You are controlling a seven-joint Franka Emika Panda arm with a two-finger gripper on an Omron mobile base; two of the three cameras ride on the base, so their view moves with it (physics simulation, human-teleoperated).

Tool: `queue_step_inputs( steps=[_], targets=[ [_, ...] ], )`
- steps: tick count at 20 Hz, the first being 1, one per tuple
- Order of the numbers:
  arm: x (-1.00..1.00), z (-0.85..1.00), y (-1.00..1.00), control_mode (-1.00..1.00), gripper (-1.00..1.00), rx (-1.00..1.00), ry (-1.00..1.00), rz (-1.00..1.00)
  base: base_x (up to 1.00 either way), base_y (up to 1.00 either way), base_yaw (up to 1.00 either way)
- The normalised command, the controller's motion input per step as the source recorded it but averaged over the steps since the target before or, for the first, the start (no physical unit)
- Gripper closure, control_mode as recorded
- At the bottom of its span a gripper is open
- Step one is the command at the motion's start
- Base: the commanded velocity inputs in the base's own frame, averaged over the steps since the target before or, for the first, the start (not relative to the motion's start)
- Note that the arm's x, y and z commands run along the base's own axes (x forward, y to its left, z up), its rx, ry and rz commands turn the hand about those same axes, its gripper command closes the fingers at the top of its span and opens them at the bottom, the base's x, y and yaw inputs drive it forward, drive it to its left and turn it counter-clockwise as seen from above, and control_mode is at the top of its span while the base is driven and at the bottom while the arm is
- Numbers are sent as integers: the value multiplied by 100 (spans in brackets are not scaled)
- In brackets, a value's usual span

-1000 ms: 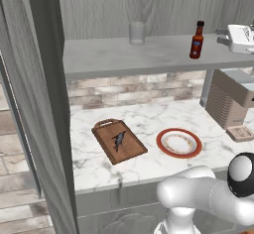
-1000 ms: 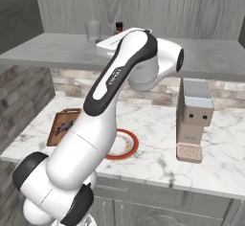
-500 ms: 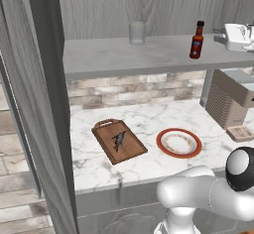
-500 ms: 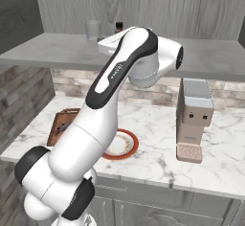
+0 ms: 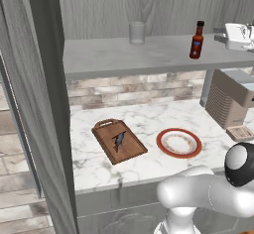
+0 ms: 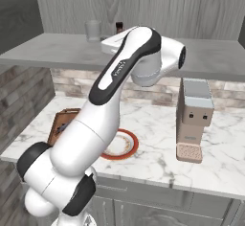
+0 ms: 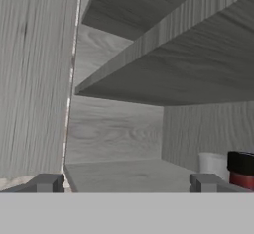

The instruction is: Pick the fish from the plate and place it on the cutting board. Then pick the condiment bottle from the cabinet and place it next to the cutting board.

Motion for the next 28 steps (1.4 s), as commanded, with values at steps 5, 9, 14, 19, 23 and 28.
queue_step_inputs(
  steps=[5,9,14,19,23,28],
  targets=[
    [0,0,-20,-100,-100,0,0,0,0,0,0],
    [0,0,-18,-100,-100,0,0,0,0,0,0],
    [0,0,-11,-100,-100,0,0,0,0,0,0],
    [1,0,-7,-100,-100,0,0,0,0,0,0],
    [5,0,-3,-100,-100,0,0,0,0,0,0],
    [7,0,-1,-100,-100,0,0,0,0,0,0]
  ],
)
